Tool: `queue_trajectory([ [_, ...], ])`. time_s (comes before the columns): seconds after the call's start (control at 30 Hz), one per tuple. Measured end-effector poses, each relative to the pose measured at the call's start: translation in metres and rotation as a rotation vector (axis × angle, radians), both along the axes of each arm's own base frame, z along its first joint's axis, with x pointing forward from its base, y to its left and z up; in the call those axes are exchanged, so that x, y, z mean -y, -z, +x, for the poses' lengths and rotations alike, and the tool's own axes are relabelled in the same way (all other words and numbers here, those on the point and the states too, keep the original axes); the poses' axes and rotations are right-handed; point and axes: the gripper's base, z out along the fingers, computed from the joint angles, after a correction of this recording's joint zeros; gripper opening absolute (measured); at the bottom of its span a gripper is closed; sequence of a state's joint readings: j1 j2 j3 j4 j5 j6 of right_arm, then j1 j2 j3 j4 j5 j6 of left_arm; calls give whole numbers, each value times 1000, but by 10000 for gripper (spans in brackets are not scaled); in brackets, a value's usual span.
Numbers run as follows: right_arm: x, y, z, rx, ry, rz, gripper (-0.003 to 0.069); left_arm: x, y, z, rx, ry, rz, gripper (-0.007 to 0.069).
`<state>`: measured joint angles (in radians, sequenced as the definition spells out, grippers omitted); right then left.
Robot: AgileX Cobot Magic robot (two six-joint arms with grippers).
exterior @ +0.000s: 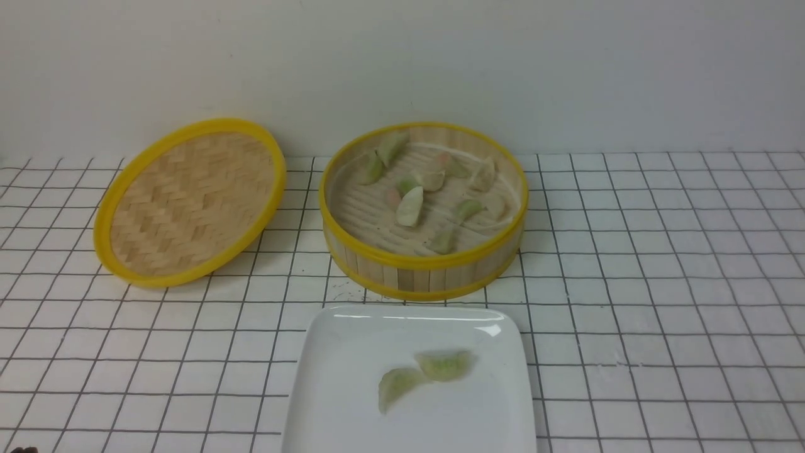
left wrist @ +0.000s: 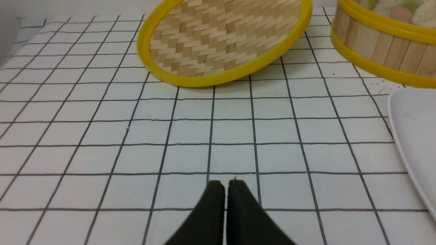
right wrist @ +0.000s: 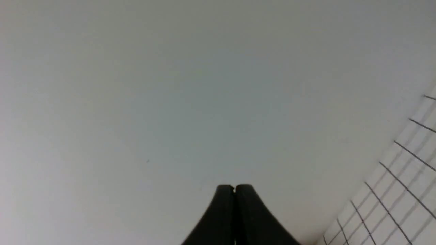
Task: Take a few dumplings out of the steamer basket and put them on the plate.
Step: Use the right arm to grab a dumpling from inside the steamer
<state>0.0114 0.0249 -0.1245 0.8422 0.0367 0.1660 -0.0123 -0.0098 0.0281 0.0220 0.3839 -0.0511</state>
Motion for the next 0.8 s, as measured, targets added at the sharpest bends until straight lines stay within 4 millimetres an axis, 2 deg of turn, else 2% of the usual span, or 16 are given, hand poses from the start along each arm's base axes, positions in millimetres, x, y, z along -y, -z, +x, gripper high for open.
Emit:
queue_trajectory([
  [0.03, -3, -13, 2, -22, -23, -61, -15, 0, 0, 0, 0, 0, 0, -6],
  [0.1, -13, -53, 10, -93, -102, -258, -15, 0, 0, 0, 0, 0, 0, -6],
  [0.13, -16, -58, 13, -127, -131, -304, -15, 0, 0, 0, 0, 0, 0, -6],
  [0.17, -23, -77, 26, -221, -207, -416, -15, 0, 0, 0, 0, 0, 0, -6],
  [0.23, -30, -94, 48, -348, -311, -515, -15, 0, 0, 0, 0, 0, 0, -6],
  [0.27, -35, -104, 70, -471, -412, -578, -15, 0, 0, 0, 0, 0, 0, -6],
  [0.3, -37, -108, 81, -524, -456, -599, -15, 0, 0, 0, 0, 0, 0, -6],
  [0.4, -44, -112, 135, -768, -659, -646, -13, 0, 0, 0, 0, 0, 0, -6],
  [0.47, -48, -113, 160, -845, -738, -656, -13, 0, 0, 0, 0, 0, 0, -6],
  [0.5, -56, -115, 185, -898, -810, -680, -13, 0, 0, 0, 0, 0, 0, -6],
  [0.53, -63, -116, 200, -921, -840, -699, -12, 0, 0, 0, 0, 0, 0, -6],
  [0.6, -79, -117, 225, -960, -863, -735, -11, 0, 0, 0, 0, 0, 0, -6],
  [0.63, -82, -120, 228, -958, -859, -747, -11, 0, 0, 0, 0, 0, 0, -6],
  [0.67, -100, -115, 253, -1005, -853, -791, -11, 0, 0, 0, 0, 0, 0, -6],
  [0.73, -128, -109, 281, -1035, -816, -879, -10, 0, 0, 0, 0, 0, 0, -6],
  [0.8, -141, -104, 292, -1046, -806, -914, -10, 0, 0, 0, 0, 0, 0, -6],
])
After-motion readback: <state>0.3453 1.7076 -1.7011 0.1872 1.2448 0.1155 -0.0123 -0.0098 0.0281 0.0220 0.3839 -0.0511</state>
